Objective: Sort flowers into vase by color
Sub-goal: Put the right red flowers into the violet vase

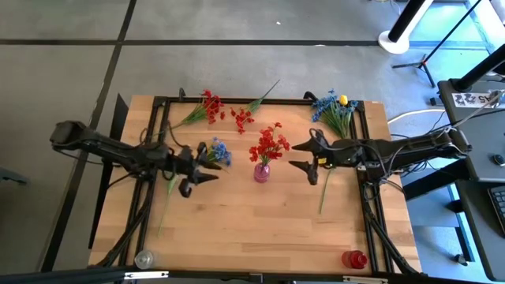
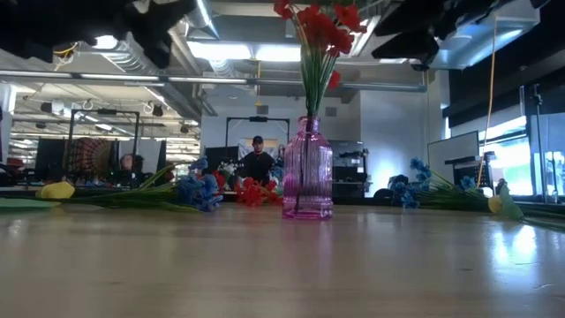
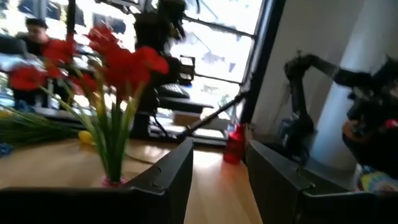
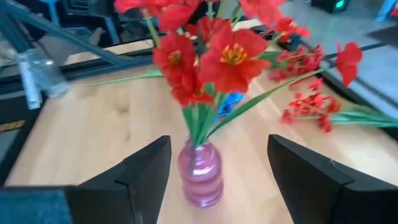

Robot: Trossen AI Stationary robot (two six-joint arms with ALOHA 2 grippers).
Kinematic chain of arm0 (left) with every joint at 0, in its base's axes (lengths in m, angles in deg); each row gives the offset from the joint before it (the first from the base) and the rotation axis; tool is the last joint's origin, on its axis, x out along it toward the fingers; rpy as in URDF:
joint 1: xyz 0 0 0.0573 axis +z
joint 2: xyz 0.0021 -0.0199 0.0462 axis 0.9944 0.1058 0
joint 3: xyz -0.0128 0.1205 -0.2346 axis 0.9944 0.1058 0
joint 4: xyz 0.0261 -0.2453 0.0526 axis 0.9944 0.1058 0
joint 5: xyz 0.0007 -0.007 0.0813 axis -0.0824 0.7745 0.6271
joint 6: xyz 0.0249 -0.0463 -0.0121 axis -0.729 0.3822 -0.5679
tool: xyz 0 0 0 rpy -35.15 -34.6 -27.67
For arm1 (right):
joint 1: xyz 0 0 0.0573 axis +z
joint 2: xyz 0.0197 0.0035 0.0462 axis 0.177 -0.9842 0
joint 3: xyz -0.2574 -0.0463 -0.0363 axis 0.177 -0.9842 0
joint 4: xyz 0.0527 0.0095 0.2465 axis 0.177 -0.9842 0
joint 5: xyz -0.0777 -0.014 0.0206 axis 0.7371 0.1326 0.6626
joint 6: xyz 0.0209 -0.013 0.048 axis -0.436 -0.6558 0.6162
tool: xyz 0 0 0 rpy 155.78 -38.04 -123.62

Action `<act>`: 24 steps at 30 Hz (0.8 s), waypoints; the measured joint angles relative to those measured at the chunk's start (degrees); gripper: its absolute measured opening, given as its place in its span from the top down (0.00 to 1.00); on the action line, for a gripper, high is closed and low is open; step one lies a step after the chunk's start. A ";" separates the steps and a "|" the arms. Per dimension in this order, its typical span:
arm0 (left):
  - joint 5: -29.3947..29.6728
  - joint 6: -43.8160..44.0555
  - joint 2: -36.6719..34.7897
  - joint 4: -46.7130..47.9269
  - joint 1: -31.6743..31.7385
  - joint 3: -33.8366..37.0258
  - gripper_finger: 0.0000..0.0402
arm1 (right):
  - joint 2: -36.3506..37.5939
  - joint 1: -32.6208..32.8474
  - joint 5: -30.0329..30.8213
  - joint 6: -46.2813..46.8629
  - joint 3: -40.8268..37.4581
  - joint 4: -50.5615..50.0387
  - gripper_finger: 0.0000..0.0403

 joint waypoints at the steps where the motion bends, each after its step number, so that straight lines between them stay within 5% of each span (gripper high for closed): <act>1: -0.07 0.03 1.36 -0.19 -0.03 -0.64 0.64 | 0.39 0.00 -0.95 0.59 0.00 -0.51 0.34; 6: 6.51 0.82 7.00 -0.63 0.10 -1.64 0.64 | 0.80 2.66 -3.75 1.44 0.00 -1.56 0.34; 9: 8.00 0.68 10.12 -1.46 0.83 -1.64 0.64 | 0.63 7.23 0.08 0.97 0.00 -1.65 0.34; 13: 18.93 3.37 14.14 -3.82 5.12 -2.05 0.64 | 0.56 13.60 8.36 0.31 0.00 -2.70 0.34; 19: 11.72 9.70 20.76 -0.27 19.12 -8.41 0.64 | 0.17 18.69 15.58 -0.44 0.00 -2.48 0.34; 24: 11.27 11.10 29.27 8.76 27.69 -16.98 0.64 | -0.54 20.72 16.99 0.32 0.04 -2.46 0.34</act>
